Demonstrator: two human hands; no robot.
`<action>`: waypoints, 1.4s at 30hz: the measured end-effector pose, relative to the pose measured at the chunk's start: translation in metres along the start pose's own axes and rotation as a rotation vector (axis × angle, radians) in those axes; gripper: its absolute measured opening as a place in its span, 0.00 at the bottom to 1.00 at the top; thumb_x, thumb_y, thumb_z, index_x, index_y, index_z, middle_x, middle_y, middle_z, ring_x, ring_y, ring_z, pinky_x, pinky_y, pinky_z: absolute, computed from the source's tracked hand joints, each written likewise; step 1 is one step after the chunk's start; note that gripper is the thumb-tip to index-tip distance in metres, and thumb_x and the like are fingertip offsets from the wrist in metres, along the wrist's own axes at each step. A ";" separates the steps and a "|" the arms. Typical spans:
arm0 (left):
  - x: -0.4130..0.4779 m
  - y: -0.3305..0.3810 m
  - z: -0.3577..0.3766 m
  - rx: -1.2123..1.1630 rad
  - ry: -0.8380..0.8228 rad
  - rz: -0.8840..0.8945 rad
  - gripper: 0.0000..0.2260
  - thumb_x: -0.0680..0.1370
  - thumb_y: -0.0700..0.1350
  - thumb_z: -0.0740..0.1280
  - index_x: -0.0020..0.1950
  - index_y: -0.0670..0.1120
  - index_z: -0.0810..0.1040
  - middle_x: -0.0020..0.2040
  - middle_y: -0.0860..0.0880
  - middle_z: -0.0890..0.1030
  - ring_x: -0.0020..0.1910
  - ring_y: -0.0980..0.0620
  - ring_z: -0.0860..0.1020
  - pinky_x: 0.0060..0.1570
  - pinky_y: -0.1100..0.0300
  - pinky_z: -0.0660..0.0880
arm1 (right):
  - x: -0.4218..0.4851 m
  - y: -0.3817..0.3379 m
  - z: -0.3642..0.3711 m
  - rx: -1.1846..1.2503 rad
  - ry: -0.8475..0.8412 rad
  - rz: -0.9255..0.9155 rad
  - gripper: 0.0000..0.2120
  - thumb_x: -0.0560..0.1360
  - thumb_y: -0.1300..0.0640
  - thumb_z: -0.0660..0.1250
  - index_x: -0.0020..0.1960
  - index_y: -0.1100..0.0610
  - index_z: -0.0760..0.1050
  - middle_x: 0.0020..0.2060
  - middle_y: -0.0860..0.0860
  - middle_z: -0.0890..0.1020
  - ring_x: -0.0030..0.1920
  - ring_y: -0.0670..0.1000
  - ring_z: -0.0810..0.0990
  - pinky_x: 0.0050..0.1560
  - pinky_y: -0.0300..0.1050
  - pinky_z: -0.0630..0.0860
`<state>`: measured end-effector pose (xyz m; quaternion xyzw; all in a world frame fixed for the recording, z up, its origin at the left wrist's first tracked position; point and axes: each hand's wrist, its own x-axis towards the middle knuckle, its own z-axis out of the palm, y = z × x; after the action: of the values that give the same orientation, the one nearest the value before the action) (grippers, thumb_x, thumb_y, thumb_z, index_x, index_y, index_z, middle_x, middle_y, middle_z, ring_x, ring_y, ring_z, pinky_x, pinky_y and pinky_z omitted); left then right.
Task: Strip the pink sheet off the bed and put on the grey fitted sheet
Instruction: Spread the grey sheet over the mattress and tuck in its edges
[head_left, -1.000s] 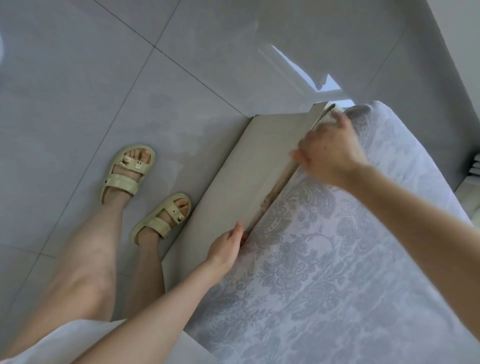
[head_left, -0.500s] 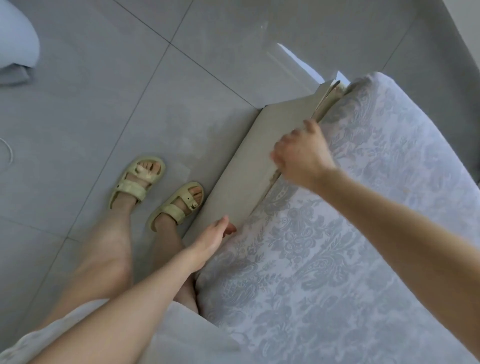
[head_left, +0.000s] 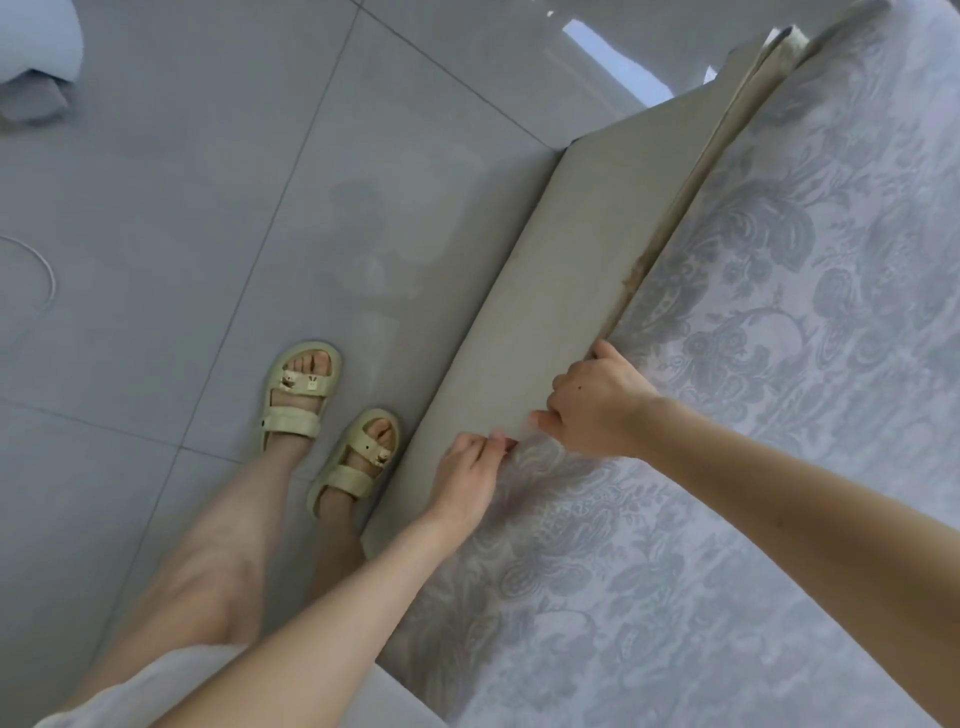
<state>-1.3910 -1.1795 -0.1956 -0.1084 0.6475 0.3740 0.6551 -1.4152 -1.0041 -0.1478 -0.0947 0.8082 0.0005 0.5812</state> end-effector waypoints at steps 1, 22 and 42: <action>-0.002 -0.003 -0.001 -0.081 -0.019 -0.007 0.17 0.83 0.53 0.52 0.52 0.51 0.80 0.55 0.50 0.77 0.57 0.53 0.74 0.65 0.55 0.67 | 0.003 0.000 -0.003 0.006 -0.065 0.023 0.30 0.82 0.43 0.41 0.37 0.56 0.73 0.41 0.50 0.79 0.54 0.51 0.76 0.66 0.50 0.57; -0.008 -0.037 0.019 -0.156 -0.225 -0.213 0.32 0.78 0.67 0.46 0.65 0.46 0.76 0.63 0.45 0.78 0.61 0.47 0.76 0.67 0.52 0.68 | 0.025 -0.021 0.009 -0.088 -0.320 0.215 0.35 0.79 0.36 0.37 0.64 0.55 0.73 0.66 0.54 0.74 0.65 0.56 0.72 0.49 0.47 0.67; -0.050 -0.117 0.010 -0.297 -0.029 0.019 0.22 0.83 0.53 0.50 0.55 0.42 0.79 0.53 0.44 0.81 0.50 0.50 0.78 0.57 0.58 0.74 | 0.004 -0.111 0.064 -0.235 -0.027 0.272 0.35 0.79 0.36 0.37 0.62 0.55 0.76 0.62 0.54 0.78 0.66 0.54 0.71 0.67 0.53 0.55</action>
<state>-1.3035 -1.2727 -0.1876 -0.1926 0.5766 0.4736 0.6373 -1.3388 -1.1067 -0.1599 -0.0515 0.8002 0.1747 0.5714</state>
